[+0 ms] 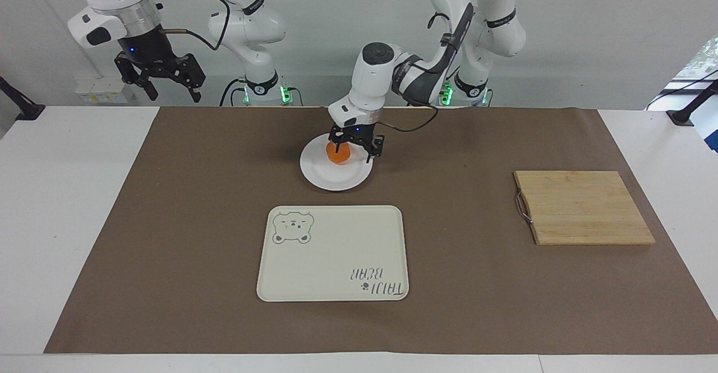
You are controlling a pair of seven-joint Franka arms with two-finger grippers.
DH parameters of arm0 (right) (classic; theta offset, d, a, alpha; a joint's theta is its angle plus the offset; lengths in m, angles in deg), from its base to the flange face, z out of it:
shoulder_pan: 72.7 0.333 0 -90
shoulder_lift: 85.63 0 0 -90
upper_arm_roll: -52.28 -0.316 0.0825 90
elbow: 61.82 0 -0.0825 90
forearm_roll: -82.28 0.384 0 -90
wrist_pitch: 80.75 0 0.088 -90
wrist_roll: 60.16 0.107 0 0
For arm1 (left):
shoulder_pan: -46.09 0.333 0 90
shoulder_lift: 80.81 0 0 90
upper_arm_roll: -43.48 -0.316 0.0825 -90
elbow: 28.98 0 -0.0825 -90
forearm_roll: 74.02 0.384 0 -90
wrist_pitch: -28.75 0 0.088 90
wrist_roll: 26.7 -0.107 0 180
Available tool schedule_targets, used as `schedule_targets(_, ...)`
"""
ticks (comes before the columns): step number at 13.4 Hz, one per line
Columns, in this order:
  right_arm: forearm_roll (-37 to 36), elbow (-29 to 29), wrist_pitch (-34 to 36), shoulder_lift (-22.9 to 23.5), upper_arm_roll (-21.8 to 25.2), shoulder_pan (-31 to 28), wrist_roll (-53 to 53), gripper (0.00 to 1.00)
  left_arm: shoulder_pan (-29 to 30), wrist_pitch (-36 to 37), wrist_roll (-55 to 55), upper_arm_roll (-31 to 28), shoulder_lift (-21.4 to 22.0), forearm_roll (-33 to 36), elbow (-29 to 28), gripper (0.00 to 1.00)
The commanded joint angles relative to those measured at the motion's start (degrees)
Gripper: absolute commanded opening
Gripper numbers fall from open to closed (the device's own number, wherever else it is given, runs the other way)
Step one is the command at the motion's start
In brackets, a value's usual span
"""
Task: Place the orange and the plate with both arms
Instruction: 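Lower the orange onto the white plate and open the left gripper, then withdraw the left gripper to the board while the right gripper reaches forward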
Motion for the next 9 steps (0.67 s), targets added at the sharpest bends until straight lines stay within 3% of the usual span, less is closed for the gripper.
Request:
schedule_targets(1, -0.52, 1.19, 0.27, -1.15, -0.49, 0.52, -1.07, 1.00, 6.37, 3.87, -1.04, 0.45, 2.84, 4.13, -0.79, 1.00)
schedule_targets(4, 6.67, 2.76, -1.05, -1.15, -0.41, -0.26, -2.31, 1.00, 15.41, 7.30, -9.36, 0.54, 5.29, 4.94, -0.96, 1.00)
schedule_targets(9, 15.37, 7.07, -3.16, -0.89, -0.41, 0.17, -2.49, 1.00, 27.90, 18.44, -23.00, 0.45, 13.56, 4.94, 1.92, 1.00)
